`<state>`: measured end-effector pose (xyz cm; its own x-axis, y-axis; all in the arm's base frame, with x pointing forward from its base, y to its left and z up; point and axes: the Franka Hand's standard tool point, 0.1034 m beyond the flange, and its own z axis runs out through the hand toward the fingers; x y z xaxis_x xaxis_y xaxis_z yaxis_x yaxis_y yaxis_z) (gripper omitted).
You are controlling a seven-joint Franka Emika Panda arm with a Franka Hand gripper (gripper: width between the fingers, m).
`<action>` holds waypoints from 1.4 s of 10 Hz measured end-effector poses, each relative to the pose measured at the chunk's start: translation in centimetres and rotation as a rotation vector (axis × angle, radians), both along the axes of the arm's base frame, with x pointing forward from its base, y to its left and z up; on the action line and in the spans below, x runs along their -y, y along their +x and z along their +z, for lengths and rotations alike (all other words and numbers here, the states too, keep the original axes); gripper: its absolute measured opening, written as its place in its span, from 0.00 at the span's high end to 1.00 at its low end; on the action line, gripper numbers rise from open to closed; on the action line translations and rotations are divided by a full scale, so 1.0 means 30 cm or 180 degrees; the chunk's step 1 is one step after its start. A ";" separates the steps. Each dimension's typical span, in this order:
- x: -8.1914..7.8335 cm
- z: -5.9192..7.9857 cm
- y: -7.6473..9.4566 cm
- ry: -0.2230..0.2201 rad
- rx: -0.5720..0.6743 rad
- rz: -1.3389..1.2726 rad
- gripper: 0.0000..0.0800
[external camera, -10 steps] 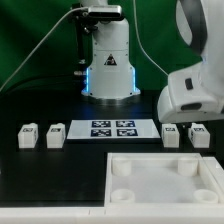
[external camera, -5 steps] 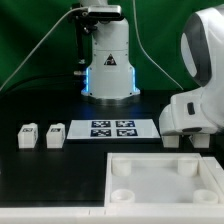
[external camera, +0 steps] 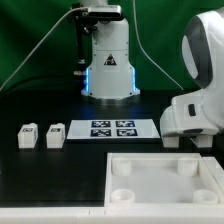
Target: Assemble one leg
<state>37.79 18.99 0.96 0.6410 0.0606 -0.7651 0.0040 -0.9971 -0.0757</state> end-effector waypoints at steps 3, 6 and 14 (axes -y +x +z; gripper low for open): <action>0.000 0.000 0.000 0.0000 0.0000 0.0000 0.64; 0.000 0.000 0.000 0.0000 0.0000 0.0000 0.64; 0.135 0.250 0.235 0.0303 0.0872 0.0087 0.63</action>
Offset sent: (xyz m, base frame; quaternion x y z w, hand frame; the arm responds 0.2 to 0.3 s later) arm 0.0000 0.0000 0.0000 0.0000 0.0000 0.0000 1.0000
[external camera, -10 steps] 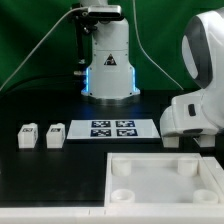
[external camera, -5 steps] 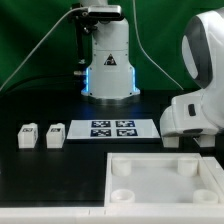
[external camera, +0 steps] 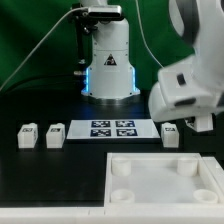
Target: Assemble one leg
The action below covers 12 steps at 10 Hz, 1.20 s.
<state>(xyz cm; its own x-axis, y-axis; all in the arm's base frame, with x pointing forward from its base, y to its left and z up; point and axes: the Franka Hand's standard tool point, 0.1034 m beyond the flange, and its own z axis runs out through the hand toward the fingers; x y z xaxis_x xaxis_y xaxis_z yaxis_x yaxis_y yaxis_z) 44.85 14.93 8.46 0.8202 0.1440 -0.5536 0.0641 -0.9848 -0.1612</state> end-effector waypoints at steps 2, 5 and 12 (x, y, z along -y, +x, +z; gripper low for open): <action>0.056 0.142 0.052 -0.0028 0.0612 -0.0111 0.63; 0.068 0.158 0.063 -0.0035 0.1580 -0.0189 0.63; 0.157 0.285 0.317 0.0084 0.3805 -0.0230 0.63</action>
Offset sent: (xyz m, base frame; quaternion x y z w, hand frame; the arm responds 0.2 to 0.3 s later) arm 0.0000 0.0000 0.0000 0.0000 0.1790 0.0000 0.9838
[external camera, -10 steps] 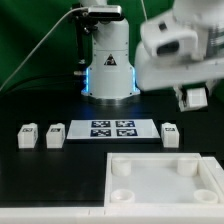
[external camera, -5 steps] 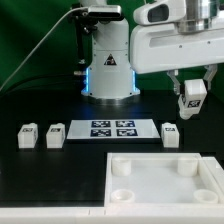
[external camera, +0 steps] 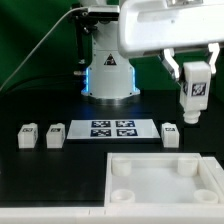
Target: Assemble one leg
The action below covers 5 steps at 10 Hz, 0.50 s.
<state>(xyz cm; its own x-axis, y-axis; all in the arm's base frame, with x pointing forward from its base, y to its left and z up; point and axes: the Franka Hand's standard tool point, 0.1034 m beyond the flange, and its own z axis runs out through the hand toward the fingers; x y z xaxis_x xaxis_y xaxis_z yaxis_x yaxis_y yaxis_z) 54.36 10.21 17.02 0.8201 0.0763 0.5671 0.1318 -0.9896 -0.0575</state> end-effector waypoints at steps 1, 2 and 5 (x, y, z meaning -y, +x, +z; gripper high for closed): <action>0.000 -0.030 -0.017 -0.0004 -0.0055 0.0003 0.63; -0.001 -0.020 -0.010 -0.0003 -0.0054 0.0007 0.63; 0.002 -0.027 -0.008 -0.0012 -0.0041 0.0017 0.63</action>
Offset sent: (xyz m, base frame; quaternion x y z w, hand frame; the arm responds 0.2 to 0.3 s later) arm 0.0000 0.0000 0.0000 0.0000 0.0000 0.0000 1.0000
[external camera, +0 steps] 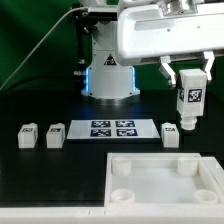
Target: Assemble one leg
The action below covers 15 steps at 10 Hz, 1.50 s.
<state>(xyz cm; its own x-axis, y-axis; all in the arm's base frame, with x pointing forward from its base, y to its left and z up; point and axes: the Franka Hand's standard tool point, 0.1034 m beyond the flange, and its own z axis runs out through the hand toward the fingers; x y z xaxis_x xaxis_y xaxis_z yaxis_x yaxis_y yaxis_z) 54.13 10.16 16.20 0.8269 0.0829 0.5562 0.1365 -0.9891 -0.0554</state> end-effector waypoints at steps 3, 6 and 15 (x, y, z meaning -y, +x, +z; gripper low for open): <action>0.014 0.009 0.176 0.0029 0.0210 -0.0016 0.63; -0.020 -0.068 0.255 0.0100 0.0207 -0.0036 0.63; -0.030 -0.229 0.234 0.0123 0.0040 -0.0065 0.63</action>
Offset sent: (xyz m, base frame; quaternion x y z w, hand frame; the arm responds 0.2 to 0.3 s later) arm 0.0767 0.0060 -0.0148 0.0170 0.0405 0.0018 0.9990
